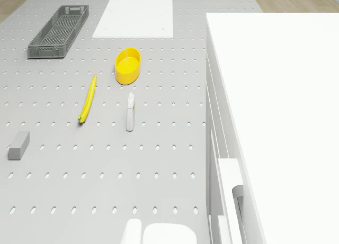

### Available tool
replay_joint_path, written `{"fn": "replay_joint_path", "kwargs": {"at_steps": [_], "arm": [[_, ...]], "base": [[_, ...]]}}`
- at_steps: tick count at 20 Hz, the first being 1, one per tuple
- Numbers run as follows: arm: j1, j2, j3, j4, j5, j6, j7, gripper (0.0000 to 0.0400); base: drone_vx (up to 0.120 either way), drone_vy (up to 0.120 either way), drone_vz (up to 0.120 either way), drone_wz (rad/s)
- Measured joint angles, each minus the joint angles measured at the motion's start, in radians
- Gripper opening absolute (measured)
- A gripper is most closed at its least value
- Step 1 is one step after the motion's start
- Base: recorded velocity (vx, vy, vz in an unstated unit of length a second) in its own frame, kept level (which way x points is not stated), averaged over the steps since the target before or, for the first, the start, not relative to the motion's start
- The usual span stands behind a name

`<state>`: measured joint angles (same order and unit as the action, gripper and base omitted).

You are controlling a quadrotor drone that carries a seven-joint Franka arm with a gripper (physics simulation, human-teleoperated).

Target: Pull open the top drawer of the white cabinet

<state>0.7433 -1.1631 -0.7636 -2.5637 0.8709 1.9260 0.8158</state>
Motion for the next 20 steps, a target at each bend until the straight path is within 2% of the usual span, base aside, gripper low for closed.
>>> {"fn": "replay_joint_path", "kwargs": {"at_steps": [6,14,20], "arm": [[-0.001,0.003,-0.02,0.016,-0.016,-0.02,0.002,0.0305],[0.07,0.067,-0.07,0.081,-0.021,-0.013,-0.027,0.0305],[0.105,0.091,-0.077,0.096,-0.011,0.009,-0.041,0.0305]], "base": [[0.0,0.0,0.0,0.0],[0.0,0.0,0.0,0.0],[0.0,0.0,0.0,0.0]]}}
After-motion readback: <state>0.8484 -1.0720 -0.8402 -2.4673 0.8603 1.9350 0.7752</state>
